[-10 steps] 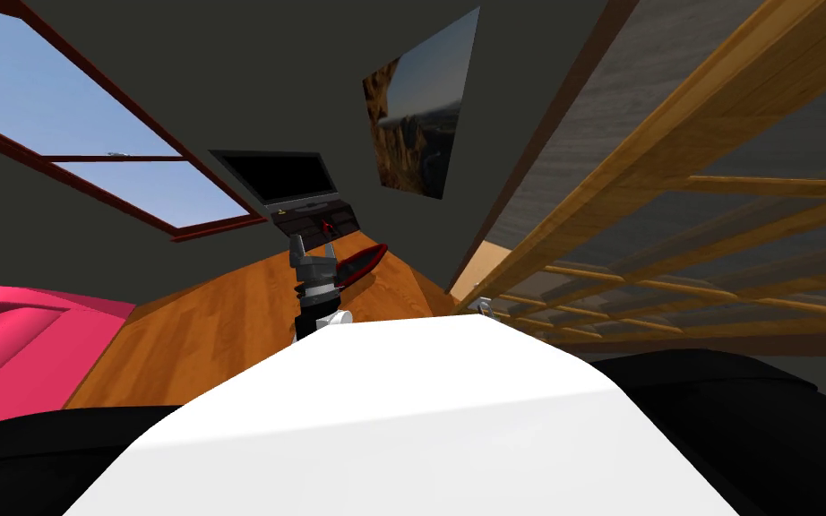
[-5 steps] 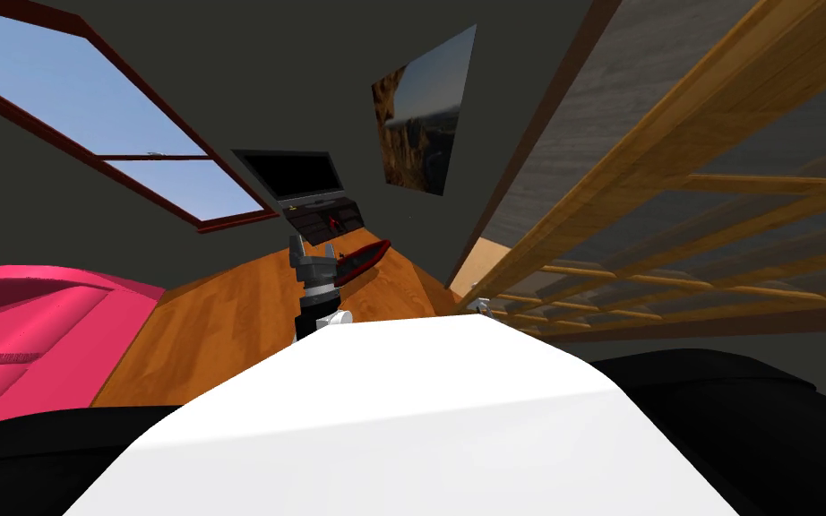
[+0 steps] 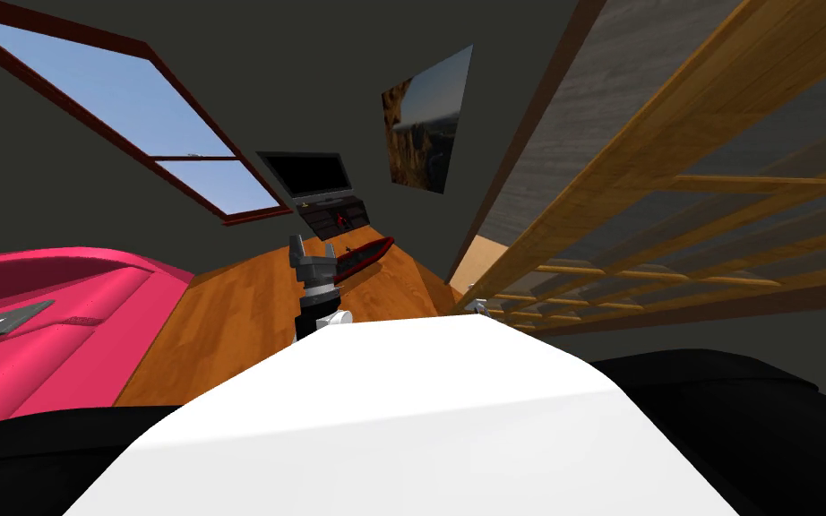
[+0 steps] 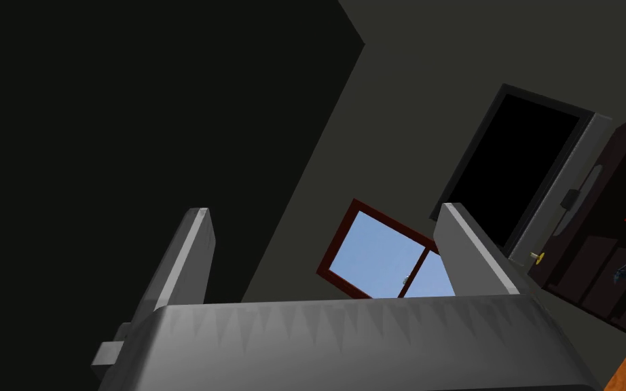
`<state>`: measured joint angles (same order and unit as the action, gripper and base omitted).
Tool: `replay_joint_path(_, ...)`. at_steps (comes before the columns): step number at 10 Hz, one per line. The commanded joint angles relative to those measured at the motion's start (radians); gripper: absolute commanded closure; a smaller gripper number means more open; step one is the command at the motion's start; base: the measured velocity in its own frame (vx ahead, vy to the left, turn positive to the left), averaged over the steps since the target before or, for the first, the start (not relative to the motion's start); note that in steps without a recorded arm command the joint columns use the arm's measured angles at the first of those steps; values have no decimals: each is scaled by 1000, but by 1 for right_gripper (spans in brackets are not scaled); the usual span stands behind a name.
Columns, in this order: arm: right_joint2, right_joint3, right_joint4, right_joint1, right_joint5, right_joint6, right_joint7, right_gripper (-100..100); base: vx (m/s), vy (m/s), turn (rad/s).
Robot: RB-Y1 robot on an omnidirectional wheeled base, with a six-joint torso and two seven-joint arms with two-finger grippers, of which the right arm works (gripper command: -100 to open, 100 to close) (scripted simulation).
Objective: Pull the door open
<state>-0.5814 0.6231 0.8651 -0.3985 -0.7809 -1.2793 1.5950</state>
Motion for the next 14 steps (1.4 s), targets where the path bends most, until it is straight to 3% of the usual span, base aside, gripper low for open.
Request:
replay_joint_path(1, 0, 0, 0, 0, 0, 0, 0, 100, -102, -7, 19)
replay_joint_path(10, -25, 50, -69, 25, 14, -55, 55, 100, -200, -27, 131)
replay_joint_path(14, -26, 59, -86, 33, 22, -63, 67, 100, -151, -11, 93)
